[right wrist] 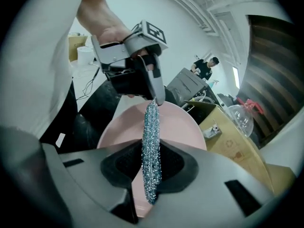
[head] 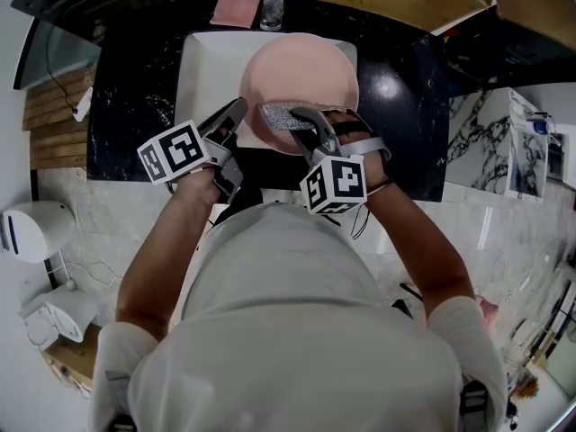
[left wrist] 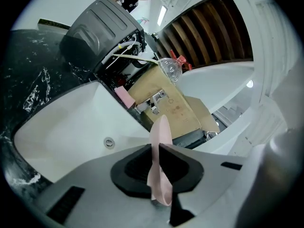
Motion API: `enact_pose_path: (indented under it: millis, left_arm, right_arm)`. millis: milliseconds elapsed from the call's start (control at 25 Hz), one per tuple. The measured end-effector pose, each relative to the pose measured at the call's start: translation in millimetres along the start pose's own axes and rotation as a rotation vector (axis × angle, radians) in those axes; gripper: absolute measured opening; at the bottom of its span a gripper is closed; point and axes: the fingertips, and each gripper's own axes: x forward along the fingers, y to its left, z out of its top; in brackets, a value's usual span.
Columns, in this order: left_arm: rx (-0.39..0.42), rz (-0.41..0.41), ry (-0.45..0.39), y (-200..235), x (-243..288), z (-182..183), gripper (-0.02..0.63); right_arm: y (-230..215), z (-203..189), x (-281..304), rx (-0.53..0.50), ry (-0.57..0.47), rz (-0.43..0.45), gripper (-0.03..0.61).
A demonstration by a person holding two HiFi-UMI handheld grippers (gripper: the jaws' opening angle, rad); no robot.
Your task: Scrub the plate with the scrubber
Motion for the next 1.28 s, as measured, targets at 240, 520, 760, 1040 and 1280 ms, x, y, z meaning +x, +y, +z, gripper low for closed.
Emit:
enact_pose_path:
  millis: [240, 520, 760, 1040, 1280]
  left_arm:
    - [-0.003, 0.010, -0.016, 6, -2, 7, 0.044]
    - [0.003, -0.002, 0.003, 2, 1, 3, 0.044]
    - [-0.005, -0.040, 0.025, -7, 0, -8, 0.044]
    - [-0.028, -0.068, 0.001, -8, -1, -1, 0.044]
    - [-0.031, -0.063, -0.005, -6, 1, 4, 0.046]
  right_arm:
    - [26, 0, -15, -0.010, -0.045, 0.117, 0.080]
    - [-57, -22, -19, 0.023, -0.017, -0.117, 0.080]
    - [-107, -48, 1, 0.003, 0.075, -0.219, 0.080]
    - [-61, -52, -1, 0.006, 0.094, -0.123, 0.080]
    - [-9, -48, -15, 0.013, 0.076, -0.030, 0.080]
